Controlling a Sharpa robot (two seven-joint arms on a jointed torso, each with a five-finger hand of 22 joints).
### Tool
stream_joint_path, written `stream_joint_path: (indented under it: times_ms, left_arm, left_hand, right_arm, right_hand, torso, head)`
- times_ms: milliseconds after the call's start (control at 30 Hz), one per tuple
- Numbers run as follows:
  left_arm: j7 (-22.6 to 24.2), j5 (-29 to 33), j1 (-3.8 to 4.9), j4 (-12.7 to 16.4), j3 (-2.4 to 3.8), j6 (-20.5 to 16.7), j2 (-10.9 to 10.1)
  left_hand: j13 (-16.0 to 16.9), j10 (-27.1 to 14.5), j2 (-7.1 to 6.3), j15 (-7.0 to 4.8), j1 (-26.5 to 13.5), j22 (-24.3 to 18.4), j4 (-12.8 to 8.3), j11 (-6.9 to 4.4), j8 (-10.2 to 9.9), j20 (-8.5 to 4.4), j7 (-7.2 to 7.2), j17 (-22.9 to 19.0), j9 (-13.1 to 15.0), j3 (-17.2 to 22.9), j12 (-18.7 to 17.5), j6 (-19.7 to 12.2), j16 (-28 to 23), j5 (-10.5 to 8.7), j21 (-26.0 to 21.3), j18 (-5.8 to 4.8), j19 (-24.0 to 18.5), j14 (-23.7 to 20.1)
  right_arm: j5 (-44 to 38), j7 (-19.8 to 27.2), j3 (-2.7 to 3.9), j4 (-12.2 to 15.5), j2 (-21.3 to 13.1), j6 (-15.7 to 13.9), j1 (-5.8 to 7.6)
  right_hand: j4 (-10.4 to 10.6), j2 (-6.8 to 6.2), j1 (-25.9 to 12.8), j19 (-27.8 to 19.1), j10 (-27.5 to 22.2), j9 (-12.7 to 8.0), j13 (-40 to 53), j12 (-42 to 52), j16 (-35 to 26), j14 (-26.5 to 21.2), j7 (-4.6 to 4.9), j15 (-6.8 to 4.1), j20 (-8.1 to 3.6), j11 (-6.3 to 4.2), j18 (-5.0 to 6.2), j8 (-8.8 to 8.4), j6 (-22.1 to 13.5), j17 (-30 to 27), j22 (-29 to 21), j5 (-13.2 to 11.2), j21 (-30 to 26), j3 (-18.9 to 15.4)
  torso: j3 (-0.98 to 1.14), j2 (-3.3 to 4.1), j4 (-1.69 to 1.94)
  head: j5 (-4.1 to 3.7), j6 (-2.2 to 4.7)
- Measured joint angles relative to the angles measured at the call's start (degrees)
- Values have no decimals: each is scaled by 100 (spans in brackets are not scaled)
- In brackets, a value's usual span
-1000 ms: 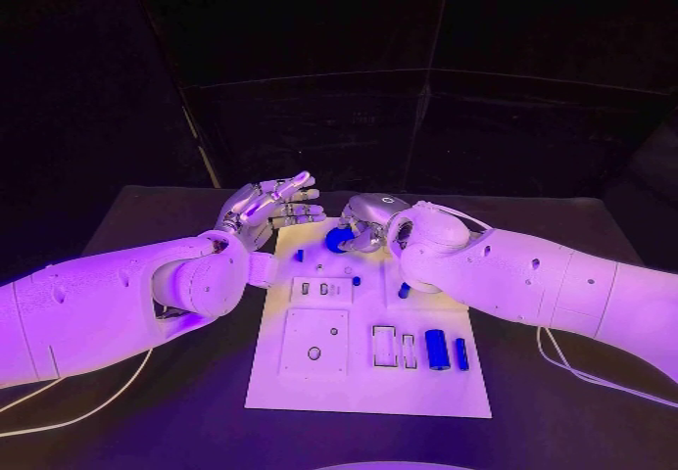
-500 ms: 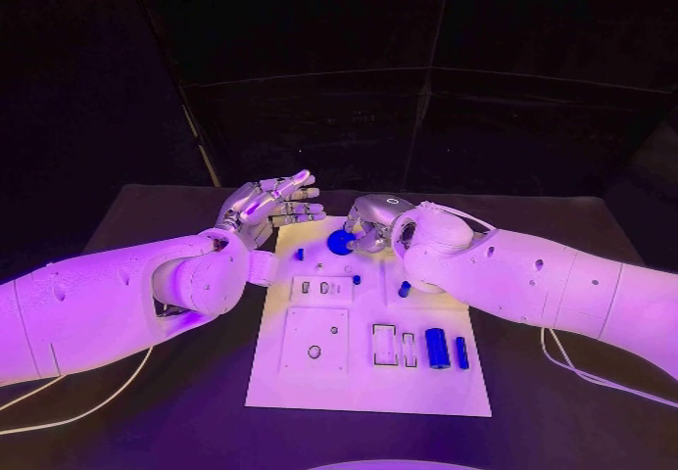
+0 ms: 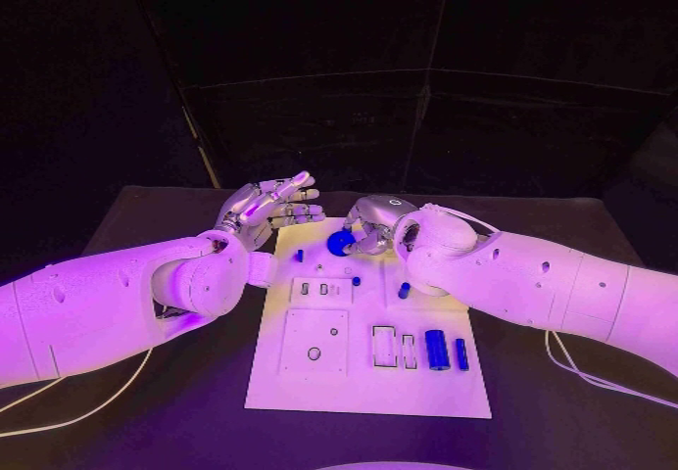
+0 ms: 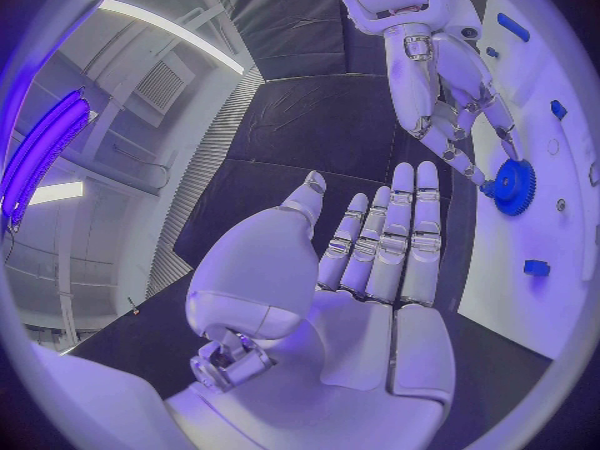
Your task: Assemble the parts on the task board
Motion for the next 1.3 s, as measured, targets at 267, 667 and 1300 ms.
stream_joint_path:
  times_ms: [267,667,1300]
  left_arm:
    - [-1,0,2,-20,-1,2,-51]
    - [-2,1,9,-82,-1,16,-70]
    - [-3,1,3,-180,-1,67,8]
  left_hand:
    - [0,0,0,0,0,0,0,0,0,0,0,0,0,0,0,0,0,0,0,0,0,0]
    - [0,0,0,-22,0,-5,-32,0,0,0,4,0,0,-1,0,47,0,0,0,0,0,21]
    - [0,0,0,-21,0,-4,-32,0,0,0,3,0,0,-1,0,46,0,0,0,0,0,21]
  right_arm:
    - [451,350,0,623,-853,-427,20]
    - [1766,1622,2,931,-2079,-543,70]
    - [2283,2519,1,-35,-2158,-320,10]
  right_hand:
    - [-8,97,87,0,3,31,50,0,0,0,-62,0,0,-3,0,125,213,0,9,296,0,-39]
    - [-94,29,234,-64,-9,20,-3,0,-43,0,-61,0,-4,-34,-1,150,247,0,-181,507,-81,-192]
    - [-265,35,510,-65,-30,14,-32,-29,-43,0,-45,0,-2,-53,-1,150,222,-1,-196,536,-81,-268]
  torso:
    - [9,-22,-34]
    - [65,-80,-179]
    - [89,-79,-189]
  head:
    - [-47,53]
    - [-63,110]
    - [-316,128]
